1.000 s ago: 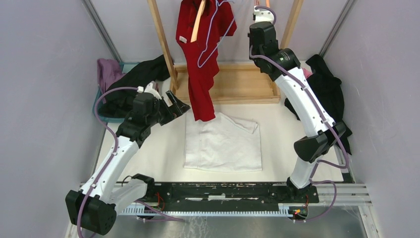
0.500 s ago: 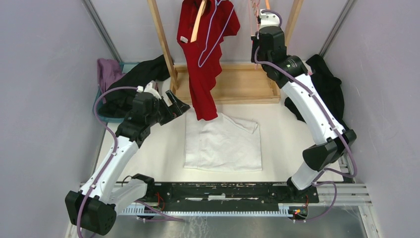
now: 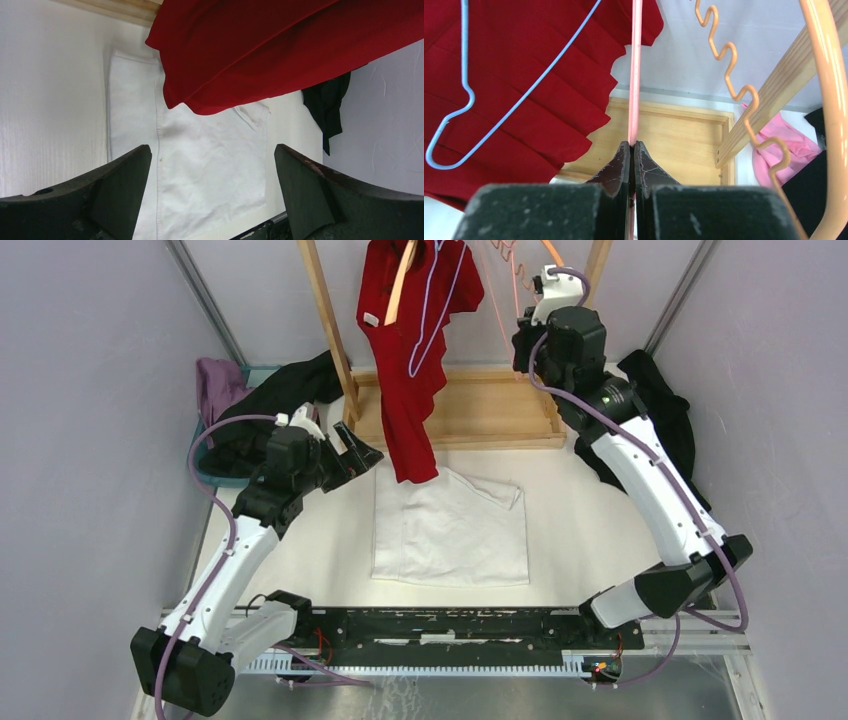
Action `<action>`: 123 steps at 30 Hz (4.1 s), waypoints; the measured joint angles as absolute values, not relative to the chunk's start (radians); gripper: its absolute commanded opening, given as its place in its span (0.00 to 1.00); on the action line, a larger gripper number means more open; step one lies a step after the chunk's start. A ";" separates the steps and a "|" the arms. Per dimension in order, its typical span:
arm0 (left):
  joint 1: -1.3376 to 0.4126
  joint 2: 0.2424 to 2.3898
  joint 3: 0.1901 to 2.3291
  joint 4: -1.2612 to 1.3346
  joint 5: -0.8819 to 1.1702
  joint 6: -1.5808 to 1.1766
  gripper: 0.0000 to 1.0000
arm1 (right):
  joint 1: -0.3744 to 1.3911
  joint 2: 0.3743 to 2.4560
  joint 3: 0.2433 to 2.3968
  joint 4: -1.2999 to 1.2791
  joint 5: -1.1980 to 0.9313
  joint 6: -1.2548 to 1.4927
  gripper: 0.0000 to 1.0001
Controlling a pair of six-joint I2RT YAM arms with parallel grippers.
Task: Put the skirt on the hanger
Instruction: Pick up the hanger from the clothesline, then hang the skirt on the hanger.
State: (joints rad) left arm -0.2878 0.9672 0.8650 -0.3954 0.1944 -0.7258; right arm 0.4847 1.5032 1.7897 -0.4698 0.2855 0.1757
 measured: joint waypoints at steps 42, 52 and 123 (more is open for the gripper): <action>-0.288 0.966 0.861 -0.391 0.220 -0.725 0.99 | 0.543 0.662 1.227 -0.891 0.231 0.354 0.01; -0.289 0.992 0.857 -0.391 0.220 -0.723 1.00 | 0.543 0.537 1.010 -1.027 0.073 0.444 0.01; -0.758 0.951 0.675 -0.484 0.170 -0.633 0.89 | 0.630 0.490 0.347 -0.532 -0.709 0.624 0.01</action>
